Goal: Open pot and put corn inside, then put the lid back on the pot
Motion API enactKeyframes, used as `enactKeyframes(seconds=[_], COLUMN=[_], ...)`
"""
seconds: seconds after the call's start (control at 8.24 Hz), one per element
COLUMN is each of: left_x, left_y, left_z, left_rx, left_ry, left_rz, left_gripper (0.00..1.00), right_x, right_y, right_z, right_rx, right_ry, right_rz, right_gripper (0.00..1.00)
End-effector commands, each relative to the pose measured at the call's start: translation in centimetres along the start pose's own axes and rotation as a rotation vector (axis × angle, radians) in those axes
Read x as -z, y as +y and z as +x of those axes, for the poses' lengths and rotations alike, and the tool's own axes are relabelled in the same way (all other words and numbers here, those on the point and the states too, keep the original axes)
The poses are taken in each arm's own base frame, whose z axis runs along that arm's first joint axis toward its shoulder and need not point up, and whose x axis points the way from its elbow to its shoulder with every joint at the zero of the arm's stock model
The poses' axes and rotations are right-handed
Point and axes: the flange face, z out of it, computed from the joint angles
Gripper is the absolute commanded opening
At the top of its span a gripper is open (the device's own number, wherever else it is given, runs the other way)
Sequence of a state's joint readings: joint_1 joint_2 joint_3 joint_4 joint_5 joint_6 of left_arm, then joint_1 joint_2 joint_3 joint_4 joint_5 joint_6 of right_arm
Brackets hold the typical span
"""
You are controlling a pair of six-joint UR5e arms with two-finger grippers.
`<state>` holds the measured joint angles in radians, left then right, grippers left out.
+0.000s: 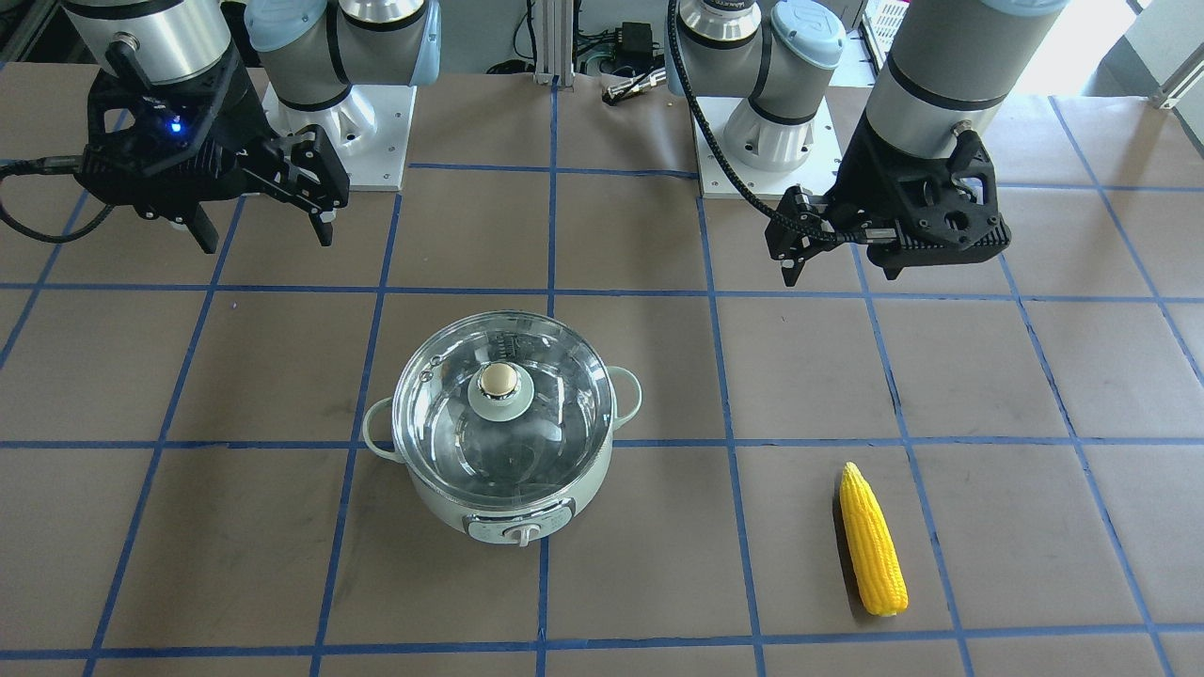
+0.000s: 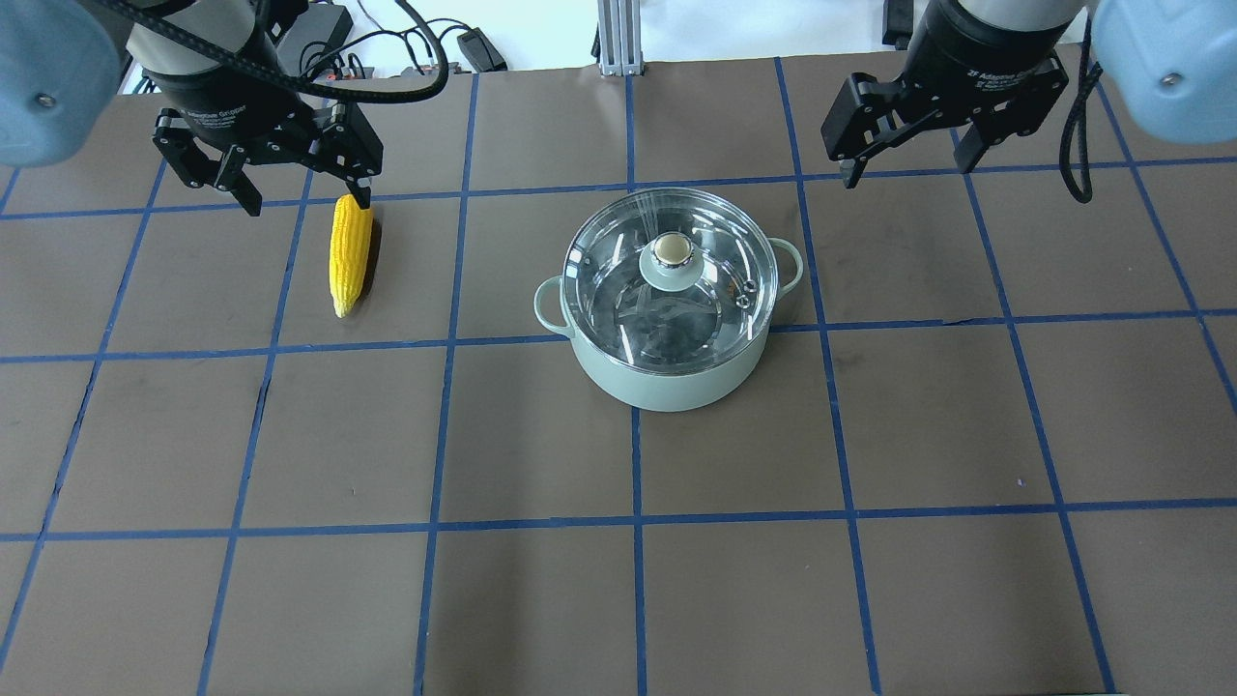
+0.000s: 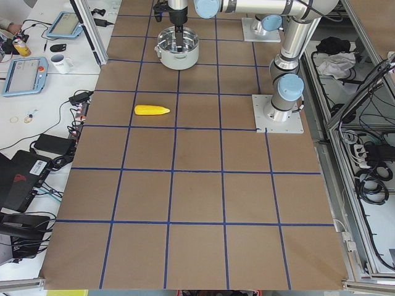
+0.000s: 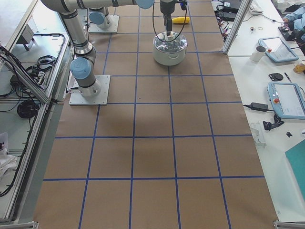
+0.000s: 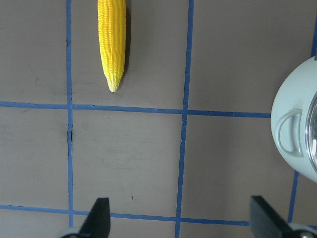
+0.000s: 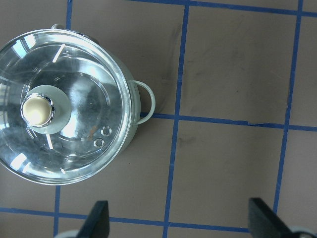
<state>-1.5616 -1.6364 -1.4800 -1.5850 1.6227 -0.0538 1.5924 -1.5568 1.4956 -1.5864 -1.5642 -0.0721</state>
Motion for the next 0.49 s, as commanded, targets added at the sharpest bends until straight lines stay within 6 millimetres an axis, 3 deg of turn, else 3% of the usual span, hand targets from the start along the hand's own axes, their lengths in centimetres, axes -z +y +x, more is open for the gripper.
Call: enactKeyframes(seconds=[0.0, 0.36], left_x=[-0.5, -0.2], left_y=[-0.4, -1.0], left_z=[0.0, -2.1], left_rx=[0.001, -0.162], left_ry=[-0.002, -0.004], left_rz=[-0.006, 0.002], left_gripper=[1.00, 1.00], right_x=[-0.1, -0.1], right_y=[-0.1, 0.0], right_z=[-0.1, -0.2], right_rx=[0.001, 0.003], right_ry=[-0.009, -0.006], right_rz=[0.001, 0.000], right_gripper=[1.00, 1.00])
